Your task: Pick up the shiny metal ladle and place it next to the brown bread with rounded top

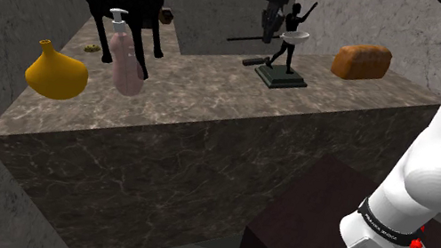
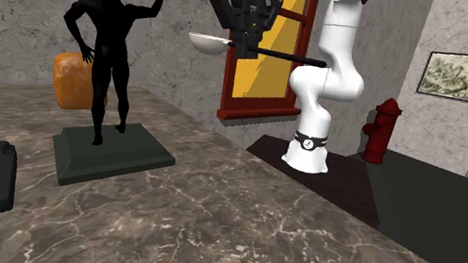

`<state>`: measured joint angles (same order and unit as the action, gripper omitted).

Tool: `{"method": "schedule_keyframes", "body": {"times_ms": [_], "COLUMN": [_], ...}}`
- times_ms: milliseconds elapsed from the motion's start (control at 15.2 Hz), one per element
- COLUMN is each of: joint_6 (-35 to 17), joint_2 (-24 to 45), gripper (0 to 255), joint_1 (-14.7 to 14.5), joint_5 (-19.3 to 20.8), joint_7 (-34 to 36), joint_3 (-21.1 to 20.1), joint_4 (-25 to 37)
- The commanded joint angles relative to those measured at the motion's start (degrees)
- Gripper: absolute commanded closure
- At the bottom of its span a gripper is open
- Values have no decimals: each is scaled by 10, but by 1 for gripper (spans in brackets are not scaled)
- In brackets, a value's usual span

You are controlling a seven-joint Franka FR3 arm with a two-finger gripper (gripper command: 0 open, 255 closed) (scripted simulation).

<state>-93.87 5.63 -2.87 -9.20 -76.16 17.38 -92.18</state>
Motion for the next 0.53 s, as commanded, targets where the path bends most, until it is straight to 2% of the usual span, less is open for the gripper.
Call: {"method": "schedule_keyframes", "body": {"times_ms": [0, 462], "joint_6": [0, 0], "joint_2": [-22, -77], "gripper": [255, 255], "joint_1": [11, 50], "joint_5": [7, 32], "joint_7": [-22, -98], "joint_3": [10, 50], "joint_4": [-25, -85]}}
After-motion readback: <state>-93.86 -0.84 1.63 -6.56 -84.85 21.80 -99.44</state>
